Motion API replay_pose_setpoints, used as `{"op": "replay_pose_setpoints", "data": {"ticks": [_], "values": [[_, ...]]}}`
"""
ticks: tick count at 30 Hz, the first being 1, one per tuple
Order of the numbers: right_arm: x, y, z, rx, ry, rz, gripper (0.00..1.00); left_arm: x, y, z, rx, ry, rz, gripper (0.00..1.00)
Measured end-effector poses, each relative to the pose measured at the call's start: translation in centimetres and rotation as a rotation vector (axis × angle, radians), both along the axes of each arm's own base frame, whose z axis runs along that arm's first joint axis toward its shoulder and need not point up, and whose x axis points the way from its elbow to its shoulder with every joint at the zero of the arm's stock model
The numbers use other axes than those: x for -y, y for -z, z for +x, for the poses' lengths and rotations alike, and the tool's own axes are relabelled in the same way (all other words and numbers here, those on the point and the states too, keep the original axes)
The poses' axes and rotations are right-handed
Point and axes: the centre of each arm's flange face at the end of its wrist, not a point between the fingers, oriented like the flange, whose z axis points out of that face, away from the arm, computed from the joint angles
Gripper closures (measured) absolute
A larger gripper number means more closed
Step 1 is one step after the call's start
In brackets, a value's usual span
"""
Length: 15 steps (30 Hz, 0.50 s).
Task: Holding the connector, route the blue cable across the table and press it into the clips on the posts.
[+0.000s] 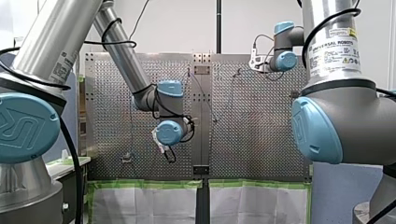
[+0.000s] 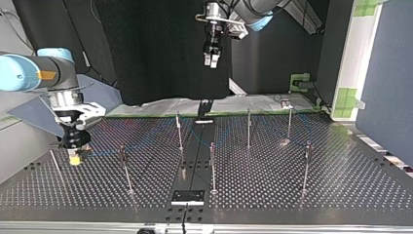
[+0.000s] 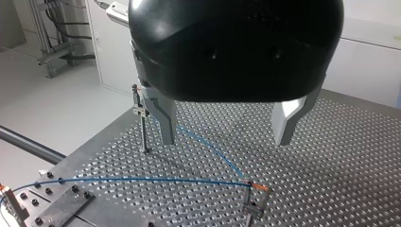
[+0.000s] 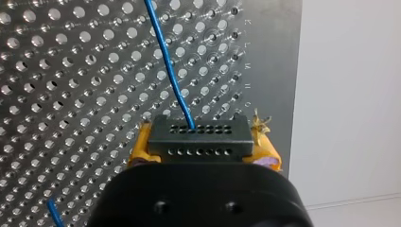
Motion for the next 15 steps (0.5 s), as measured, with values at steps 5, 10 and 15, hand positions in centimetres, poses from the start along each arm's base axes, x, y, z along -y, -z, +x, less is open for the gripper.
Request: {"op": "replay_pose_setpoints", "data": {"ticks": [5, 10, 15], "values": [[-0.1, 0.1, 0.1, -0.003, 0.010, 0.002, 1.00, -1.5, 1.2, -1.2, -0.016, -0.006, 0.023, 0.00], [-0.2, 0.2, 0.3, -0.005, 0.011, 0.002, 1.00, -2.9, 2.4, -2.5, -0.033, -0.010, 0.059, 0.00], [-0.3, 0.1, 0.3, -0.008, 0.011, 0.001, 1.00, -4.6, 3.6, -4.2, -0.064, -0.012, 0.107, 0.00]]}}
